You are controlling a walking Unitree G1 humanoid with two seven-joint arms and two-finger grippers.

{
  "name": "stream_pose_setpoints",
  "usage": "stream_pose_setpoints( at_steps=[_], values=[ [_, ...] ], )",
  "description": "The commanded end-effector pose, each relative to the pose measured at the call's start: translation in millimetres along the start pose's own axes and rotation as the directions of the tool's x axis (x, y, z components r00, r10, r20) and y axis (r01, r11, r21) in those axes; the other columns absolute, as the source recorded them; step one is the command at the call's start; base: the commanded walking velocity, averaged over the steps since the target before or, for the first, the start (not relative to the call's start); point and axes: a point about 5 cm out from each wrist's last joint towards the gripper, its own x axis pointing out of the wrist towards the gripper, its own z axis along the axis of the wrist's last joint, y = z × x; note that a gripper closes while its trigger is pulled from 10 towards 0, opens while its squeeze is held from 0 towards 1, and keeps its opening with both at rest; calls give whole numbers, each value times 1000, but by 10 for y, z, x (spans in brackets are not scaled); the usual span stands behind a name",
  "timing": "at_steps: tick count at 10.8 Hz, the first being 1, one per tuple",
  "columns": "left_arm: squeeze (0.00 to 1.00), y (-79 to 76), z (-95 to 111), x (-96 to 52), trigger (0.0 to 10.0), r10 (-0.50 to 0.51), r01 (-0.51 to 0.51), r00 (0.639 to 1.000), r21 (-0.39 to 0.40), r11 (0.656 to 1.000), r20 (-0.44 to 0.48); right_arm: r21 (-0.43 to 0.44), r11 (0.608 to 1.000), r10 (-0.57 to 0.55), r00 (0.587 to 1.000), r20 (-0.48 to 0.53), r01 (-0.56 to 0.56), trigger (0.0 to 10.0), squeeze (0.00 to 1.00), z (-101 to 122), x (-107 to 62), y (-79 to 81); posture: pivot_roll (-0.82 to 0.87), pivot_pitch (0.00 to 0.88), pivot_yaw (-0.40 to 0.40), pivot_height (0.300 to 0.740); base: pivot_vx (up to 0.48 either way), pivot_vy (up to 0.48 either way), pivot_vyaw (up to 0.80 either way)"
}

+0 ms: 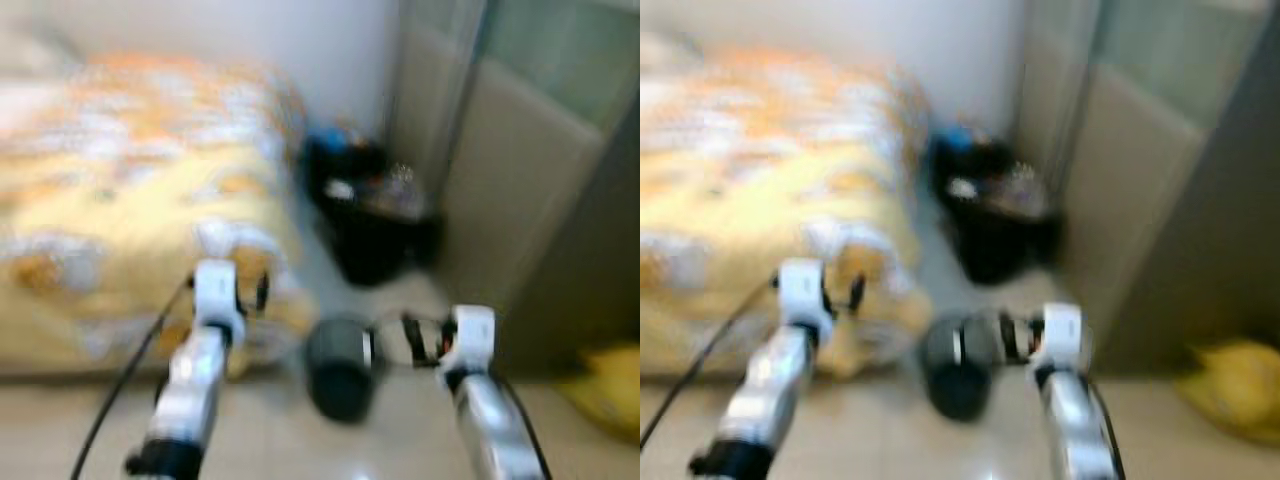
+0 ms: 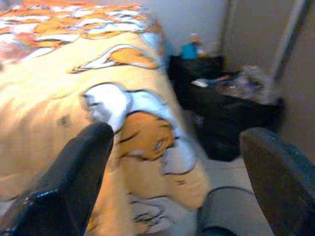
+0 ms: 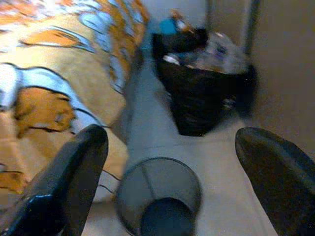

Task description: Clean up the room

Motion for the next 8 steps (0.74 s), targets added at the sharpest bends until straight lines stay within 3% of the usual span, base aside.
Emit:
stream_pose_setpoints(
  at_steps=[1,2,3,4,5,6,8],
  values=[
    [0,2,-8,24,10000,-4,5,1000,77,997,-12,-10,999,-40,999,-6,40,10000,0,-30,-22,-41,152,0,11,740,0,0,0],
    [0,-11,41,4,10000,-38,36,998,51,998,44,-27,997,-76,997,16,76,10000,0,-13,-40,-76,149,0,16,740,0,0,0],
    [0,71,80,-102,10000,-40,41,996,-6,999,85,-20,980,-192,965,177,199,10000,0,211,-167,-240,151,0,21,740,0,0,0],
    [0,142,82,-269,10000,-75,73,989,17,997,130,-39,975,-202,949,242,218,10000,0,300,-300,-337,146,0,25,740,0,0,0],
    [0,164,43,-318,10000,-83,77,989,48,996,122,-90,972,-196,956,217,219,10000,0,265,-320,-398,145,0,23,740,0,0,0],
    [0,143,31,-286,10000,-80,75,991,44,996,110,-85,973,-195,963,185,213,10000,0,228,-281,-388,146,0,16,740,465,0,0],
    [0,145,51,-251,10000,-21,24,995,-28,999,99,-109,985,-118,983,139,133,10000,0,144,-284,-228,148,0,7,740,465,0,0]
  ],
)
